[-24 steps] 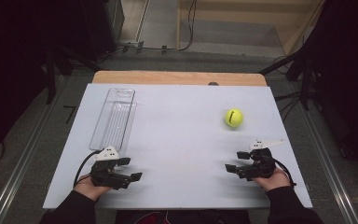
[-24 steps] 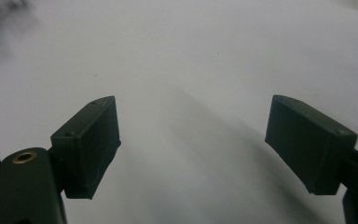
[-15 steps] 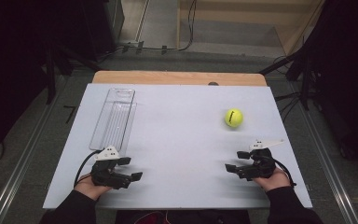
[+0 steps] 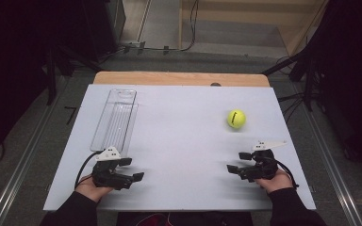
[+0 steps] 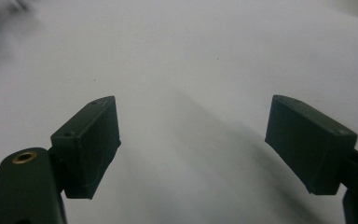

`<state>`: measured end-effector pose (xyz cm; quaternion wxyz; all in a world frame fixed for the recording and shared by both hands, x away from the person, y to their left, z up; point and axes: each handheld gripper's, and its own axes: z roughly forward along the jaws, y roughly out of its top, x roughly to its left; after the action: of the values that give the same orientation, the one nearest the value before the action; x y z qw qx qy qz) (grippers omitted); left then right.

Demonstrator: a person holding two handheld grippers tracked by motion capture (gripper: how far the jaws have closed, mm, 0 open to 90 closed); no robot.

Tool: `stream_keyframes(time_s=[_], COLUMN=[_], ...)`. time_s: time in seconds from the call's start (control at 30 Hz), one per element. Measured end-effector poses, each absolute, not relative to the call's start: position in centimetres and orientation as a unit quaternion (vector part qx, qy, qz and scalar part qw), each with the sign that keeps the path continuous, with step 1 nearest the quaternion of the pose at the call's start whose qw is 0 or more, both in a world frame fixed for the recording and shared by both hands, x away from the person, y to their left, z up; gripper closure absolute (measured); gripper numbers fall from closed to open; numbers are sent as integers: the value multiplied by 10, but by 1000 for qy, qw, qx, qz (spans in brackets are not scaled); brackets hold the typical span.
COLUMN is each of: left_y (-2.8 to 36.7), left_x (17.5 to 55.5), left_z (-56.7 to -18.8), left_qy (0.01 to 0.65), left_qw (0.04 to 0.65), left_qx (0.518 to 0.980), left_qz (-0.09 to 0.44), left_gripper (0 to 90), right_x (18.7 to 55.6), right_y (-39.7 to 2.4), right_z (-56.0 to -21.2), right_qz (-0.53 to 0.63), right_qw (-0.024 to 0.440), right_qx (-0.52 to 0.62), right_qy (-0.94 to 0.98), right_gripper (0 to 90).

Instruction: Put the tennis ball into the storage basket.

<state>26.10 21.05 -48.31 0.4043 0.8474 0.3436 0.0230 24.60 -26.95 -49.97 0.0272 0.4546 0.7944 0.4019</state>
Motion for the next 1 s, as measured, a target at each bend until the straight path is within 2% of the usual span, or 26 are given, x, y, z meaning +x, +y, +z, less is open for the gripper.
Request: stream_keyframes(time_s=[1.0], left_y=[211], left_x=[262], left_z=[-483], left_qy=[346], left_qw=[407], left_qx=[845], left_qz=[22], left_gripper=[211], right_x=[249], right_y=[-267], right_z=[-498], right_qz=[401], right_qw=[27], right_qx=[455], right_qy=[795], right_gripper=[157])
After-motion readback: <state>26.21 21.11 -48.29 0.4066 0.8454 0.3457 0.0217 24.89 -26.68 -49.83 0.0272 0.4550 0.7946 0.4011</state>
